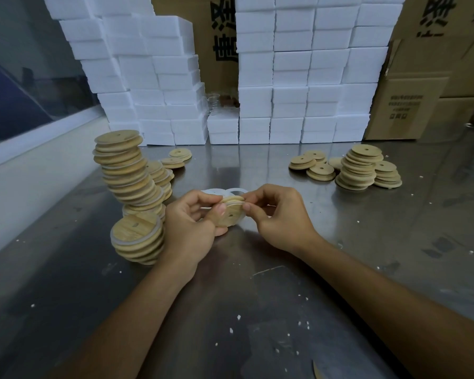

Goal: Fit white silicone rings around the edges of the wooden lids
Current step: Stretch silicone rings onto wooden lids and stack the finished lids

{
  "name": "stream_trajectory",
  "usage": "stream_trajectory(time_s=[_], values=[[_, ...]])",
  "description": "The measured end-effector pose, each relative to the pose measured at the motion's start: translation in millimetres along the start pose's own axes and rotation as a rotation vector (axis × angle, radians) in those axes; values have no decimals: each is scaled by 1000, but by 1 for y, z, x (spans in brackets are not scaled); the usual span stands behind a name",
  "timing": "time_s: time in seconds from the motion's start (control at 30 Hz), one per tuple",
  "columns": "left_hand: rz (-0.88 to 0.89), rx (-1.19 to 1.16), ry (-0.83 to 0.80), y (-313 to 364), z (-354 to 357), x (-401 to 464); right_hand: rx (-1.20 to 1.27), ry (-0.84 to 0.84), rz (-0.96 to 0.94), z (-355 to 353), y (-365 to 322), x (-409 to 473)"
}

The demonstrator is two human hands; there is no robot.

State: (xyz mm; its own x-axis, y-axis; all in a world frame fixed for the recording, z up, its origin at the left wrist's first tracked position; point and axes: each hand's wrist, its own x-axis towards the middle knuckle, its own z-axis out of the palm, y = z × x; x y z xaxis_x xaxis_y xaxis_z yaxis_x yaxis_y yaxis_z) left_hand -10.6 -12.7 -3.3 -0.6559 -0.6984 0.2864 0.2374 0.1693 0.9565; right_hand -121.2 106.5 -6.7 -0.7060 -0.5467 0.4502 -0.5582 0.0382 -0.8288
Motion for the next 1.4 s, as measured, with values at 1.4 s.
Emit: stream_trajectory(time_s=[1.4], values=[[12,31,-114,-7,11,-7,-122,108,-181,0,-2,-3]])
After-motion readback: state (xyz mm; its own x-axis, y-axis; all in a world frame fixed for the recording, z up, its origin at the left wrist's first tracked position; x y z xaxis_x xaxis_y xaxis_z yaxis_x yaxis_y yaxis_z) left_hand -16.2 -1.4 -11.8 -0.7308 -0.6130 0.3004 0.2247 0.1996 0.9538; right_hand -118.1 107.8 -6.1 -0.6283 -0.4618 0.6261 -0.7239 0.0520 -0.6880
